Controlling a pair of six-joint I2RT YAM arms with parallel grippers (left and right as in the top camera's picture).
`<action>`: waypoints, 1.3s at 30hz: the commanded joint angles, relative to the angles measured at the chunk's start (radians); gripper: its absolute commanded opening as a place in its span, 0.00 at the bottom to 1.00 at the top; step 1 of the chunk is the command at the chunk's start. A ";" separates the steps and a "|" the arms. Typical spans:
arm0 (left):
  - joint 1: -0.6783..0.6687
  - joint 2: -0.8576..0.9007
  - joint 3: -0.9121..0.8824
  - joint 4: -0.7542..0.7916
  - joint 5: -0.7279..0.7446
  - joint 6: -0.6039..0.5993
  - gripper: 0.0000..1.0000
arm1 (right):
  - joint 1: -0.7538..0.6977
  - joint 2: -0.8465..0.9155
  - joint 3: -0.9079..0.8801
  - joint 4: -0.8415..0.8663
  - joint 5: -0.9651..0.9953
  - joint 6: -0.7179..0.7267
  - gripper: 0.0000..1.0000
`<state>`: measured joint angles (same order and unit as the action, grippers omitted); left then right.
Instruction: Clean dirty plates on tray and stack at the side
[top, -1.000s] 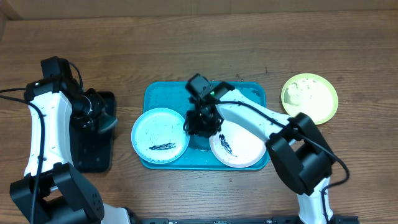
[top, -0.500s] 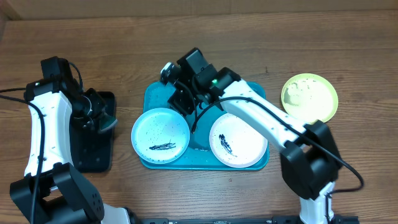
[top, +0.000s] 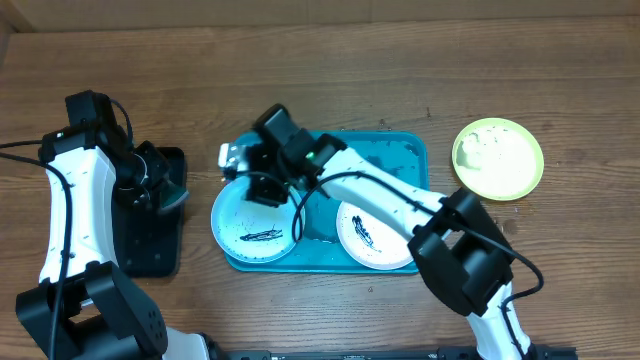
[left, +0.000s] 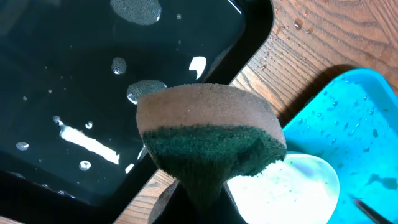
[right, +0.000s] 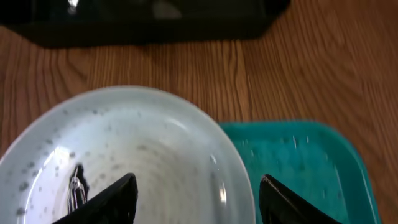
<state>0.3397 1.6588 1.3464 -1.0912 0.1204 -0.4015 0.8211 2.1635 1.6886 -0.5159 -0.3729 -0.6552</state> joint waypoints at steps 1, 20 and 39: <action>-0.010 -0.011 -0.003 0.003 0.007 0.033 0.04 | 0.009 0.044 0.000 0.060 -0.011 -0.034 0.63; -0.010 -0.011 -0.003 0.003 0.007 0.032 0.04 | 0.003 0.143 0.001 0.126 0.156 0.058 0.28; -0.010 -0.011 -0.003 0.002 0.011 0.032 0.04 | -0.035 -0.067 0.009 0.067 0.336 0.497 0.43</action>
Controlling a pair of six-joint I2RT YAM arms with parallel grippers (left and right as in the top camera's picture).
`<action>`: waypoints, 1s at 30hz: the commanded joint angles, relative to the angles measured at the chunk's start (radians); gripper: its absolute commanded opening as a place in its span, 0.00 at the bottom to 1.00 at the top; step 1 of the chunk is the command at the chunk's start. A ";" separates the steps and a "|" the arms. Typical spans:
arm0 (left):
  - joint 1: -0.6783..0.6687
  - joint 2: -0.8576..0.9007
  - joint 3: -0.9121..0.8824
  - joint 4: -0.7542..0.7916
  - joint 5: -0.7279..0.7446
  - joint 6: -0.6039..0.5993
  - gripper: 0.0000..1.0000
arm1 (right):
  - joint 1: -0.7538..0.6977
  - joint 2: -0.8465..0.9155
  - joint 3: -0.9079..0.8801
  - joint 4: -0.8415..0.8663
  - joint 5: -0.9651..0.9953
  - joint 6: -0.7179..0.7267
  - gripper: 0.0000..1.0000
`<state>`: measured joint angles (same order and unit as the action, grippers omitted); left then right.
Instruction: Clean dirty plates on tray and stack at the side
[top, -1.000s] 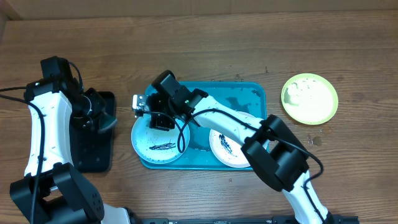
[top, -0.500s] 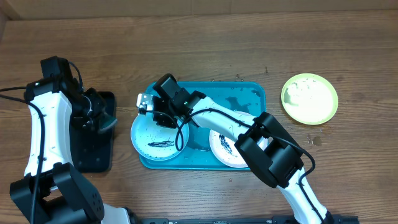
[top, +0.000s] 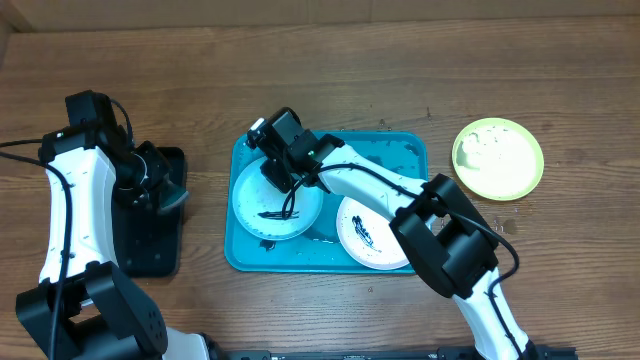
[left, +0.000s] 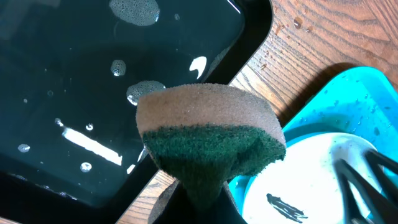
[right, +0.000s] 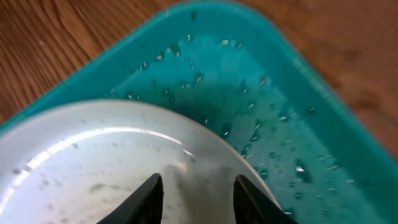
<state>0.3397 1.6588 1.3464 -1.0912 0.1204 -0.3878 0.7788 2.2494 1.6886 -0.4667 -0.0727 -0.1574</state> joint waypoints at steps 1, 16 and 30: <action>-0.010 -0.011 -0.003 0.003 0.011 0.018 0.04 | 0.007 -0.167 0.009 0.024 0.042 0.000 0.43; -0.010 -0.011 -0.003 0.003 0.011 0.018 0.04 | -0.079 -0.035 0.006 0.031 -0.063 -0.370 0.49; -0.014 -0.011 -0.003 0.012 0.011 0.018 0.04 | -0.081 0.070 0.006 -0.001 -0.078 -0.363 0.28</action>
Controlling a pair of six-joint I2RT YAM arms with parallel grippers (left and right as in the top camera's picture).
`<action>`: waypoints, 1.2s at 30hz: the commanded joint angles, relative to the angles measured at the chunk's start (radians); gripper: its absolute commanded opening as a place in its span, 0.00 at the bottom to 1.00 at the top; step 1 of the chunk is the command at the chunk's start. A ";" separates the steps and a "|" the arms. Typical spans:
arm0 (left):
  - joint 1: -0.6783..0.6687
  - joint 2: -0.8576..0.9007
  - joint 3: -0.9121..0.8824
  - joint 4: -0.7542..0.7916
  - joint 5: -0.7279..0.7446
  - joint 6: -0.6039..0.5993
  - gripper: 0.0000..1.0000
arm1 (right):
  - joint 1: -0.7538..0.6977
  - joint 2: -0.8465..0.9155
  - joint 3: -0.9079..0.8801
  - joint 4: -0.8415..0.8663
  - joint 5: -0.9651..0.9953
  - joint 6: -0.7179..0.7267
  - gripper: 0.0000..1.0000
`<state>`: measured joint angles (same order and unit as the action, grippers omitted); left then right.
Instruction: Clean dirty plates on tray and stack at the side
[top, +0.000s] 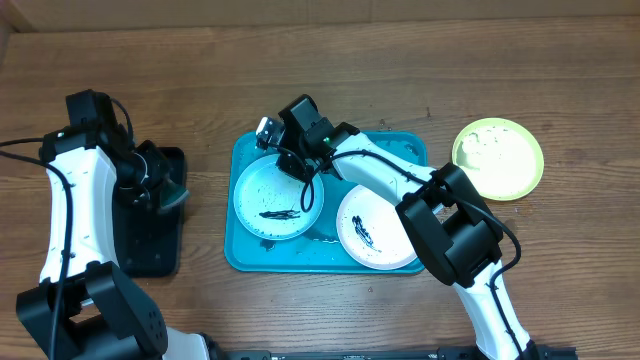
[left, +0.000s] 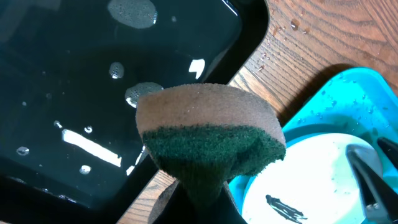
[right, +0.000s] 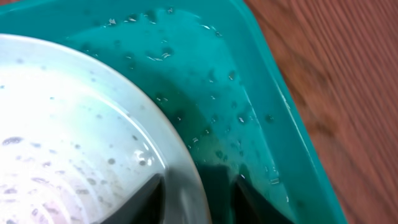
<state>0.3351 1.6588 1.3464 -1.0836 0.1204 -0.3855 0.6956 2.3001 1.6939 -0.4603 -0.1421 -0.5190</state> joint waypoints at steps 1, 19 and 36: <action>-0.010 -0.011 -0.003 0.004 0.011 0.016 0.04 | 0.002 0.019 0.002 -0.008 -0.007 0.006 0.22; -0.105 -0.011 -0.003 0.003 0.110 0.029 0.04 | 0.003 -0.022 0.002 -0.169 0.071 0.872 0.04; -0.315 -0.011 -0.003 0.036 0.109 0.031 0.04 | 0.003 -0.071 0.002 -0.482 0.189 1.520 0.04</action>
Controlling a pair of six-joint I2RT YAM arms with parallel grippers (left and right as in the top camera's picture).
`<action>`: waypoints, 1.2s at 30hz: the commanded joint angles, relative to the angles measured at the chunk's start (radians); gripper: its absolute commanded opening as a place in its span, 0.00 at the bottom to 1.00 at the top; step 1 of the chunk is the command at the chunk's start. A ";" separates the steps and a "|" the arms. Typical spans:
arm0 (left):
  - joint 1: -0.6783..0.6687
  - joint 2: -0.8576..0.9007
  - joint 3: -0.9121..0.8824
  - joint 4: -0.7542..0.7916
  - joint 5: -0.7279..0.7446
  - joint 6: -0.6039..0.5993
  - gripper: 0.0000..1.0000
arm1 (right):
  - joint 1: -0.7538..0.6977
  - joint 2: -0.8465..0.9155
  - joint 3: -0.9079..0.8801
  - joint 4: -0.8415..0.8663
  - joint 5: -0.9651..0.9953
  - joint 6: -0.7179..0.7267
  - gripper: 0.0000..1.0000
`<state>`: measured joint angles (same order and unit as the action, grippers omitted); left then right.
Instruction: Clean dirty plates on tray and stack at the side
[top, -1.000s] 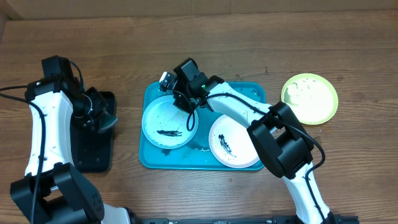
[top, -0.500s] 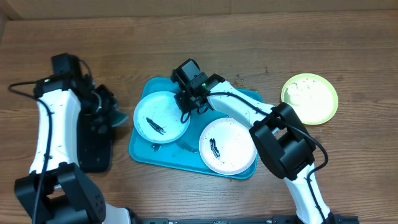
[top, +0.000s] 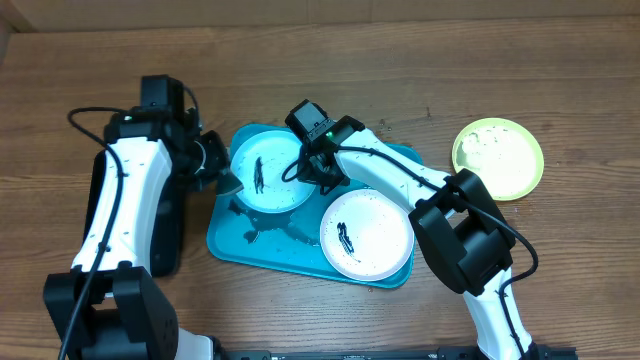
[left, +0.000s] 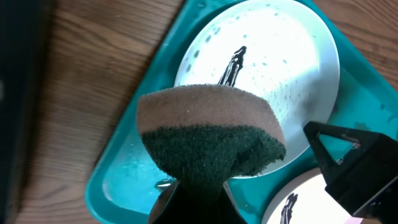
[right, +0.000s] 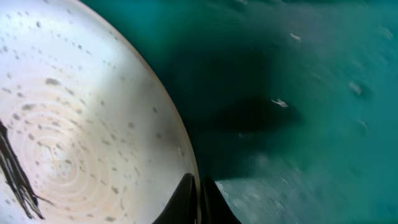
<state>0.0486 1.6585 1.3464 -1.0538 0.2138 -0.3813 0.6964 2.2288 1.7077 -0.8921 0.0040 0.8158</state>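
A white plate (top: 262, 172) with a black smear lies at the far left of the teal tray (top: 255, 240). My right gripper (top: 313, 168) is shut on that plate's right rim; the right wrist view shows its fingertips (right: 186, 198) pinching the plate's edge (right: 81, 118). My left gripper (top: 222, 178) is shut on a brown and green sponge (left: 208, 127), which hangs just left of the plate (left: 273, 74), over the tray's corner. A second smeared white plate (top: 367, 235) sits at the tray's near right.
A light green plate (top: 498, 158) rests on the wood at the right, apart from the tray. The black water basin (top: 168, 240) stands to the left, partly under my left arm. The tray lies askew on the table.
My left gripper has carried the sponge from over the black basin to the smeared plate's left edge. My right gripper has shut on that plate's rim. The tray now lies skewed, shifted left.
At first the smeared plate hung over the tray's left edge with my right gripper open around it, and the sponge stayed over the basin. Then the plate lay inside the tray, my right gripper at its far rim. Now the rim is gripped and the sponge is beside it.
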 joint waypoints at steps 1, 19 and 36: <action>-0.035 -0.011 -0.003 0.009 0.016 0.026 0.04 | 0.002 -0.004 -0.012 -0.075 0.035 0.187 0.04; -0.129 0.029 -0.003 0.043 0.012 0.113 0.04 | 0.071 -0.023 -0.019 -0.174 -0.075 0.026 0.04; -0.198 0.322 -0.003 -0.001 0.101 0.086 0.04 | 0.076 -0.022 -0.020 -0.139 -0.103 0.050 0.04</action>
<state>-0.1280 1.9259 1.3464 -1.0512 0.2848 -0.3061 0.7731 2.2093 1.7016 -1.0325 -0.1074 0.8631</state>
